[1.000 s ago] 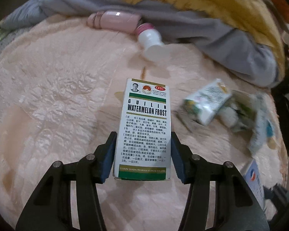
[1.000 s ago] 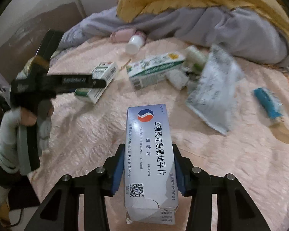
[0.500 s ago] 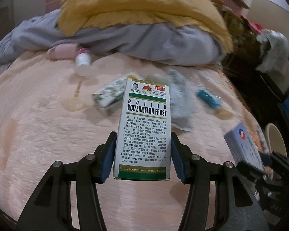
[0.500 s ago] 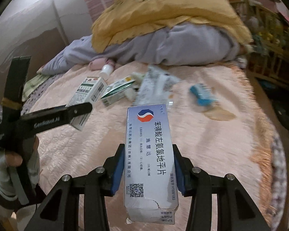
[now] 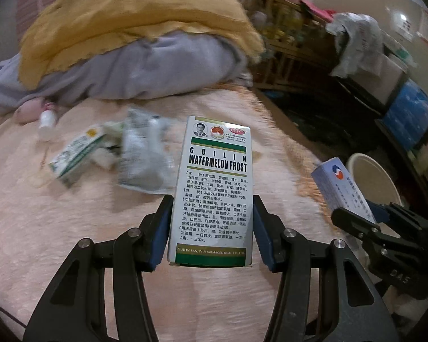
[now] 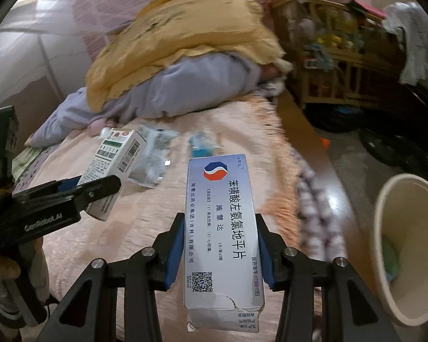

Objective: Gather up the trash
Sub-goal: 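Carry both medicine boxes over the white bucket and open both tools to drop them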

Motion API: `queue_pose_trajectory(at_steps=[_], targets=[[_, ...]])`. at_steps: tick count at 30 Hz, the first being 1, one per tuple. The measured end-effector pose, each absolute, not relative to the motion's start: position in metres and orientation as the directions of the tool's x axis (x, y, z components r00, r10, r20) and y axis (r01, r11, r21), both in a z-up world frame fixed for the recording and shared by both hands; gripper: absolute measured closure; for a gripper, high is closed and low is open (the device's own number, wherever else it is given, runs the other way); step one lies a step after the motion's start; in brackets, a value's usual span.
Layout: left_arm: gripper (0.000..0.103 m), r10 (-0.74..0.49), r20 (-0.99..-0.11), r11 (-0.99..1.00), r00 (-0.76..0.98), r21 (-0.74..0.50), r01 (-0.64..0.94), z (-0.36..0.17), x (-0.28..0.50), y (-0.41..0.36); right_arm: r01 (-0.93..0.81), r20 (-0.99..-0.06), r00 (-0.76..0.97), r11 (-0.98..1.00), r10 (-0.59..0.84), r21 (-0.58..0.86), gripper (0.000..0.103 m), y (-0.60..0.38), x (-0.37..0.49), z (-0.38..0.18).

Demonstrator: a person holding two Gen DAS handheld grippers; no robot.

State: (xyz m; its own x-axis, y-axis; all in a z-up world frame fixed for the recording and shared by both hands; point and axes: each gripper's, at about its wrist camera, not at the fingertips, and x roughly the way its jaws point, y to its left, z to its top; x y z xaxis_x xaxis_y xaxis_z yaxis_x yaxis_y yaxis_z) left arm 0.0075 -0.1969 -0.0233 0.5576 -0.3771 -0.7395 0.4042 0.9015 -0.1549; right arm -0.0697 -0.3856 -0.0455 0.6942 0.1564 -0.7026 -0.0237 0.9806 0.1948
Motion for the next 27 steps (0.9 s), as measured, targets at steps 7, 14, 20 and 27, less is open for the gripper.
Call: queue_pose_trajectory(at_steps=[7, 14, 20, 27], targets=[[0.052, -0.442, -0.737, 0.855, 0.511, -0.175, 0.489, -0.019, 0.000, -0.247, 0.075, -0.707, 0.702, 0.977, 0.092, 0.201, 0.059, -0.432, -0.088, -0.049], [0.052, -0.493, -0.735, 0.810, 0.465, -0.191, 0.555, -0.017, -0.006, -0.290, 0.173, -0.713, 0.700, 0.963, 0.028, 0.207, 0.059, -0.478, -0.103, -0.053], [0.052, -0.528, -0.734, 0.768, 0.426, -0.199, 0.609, -0.016, -0.013, -0.328, 0.268, -0.717, 0.697, 0.938, -0.031, 0.220, 0.059, -0.518, -0.117, -0.056], [0.052, -0.554, -0.741, 0.721, 0.379, -0.200, 0.663, -0.019, -0.019, -0.368, 0.352, -0.722, 0.686, 0.908, -0.085, 0.228, 0.059, -0.555, -0.130, -0.058]])
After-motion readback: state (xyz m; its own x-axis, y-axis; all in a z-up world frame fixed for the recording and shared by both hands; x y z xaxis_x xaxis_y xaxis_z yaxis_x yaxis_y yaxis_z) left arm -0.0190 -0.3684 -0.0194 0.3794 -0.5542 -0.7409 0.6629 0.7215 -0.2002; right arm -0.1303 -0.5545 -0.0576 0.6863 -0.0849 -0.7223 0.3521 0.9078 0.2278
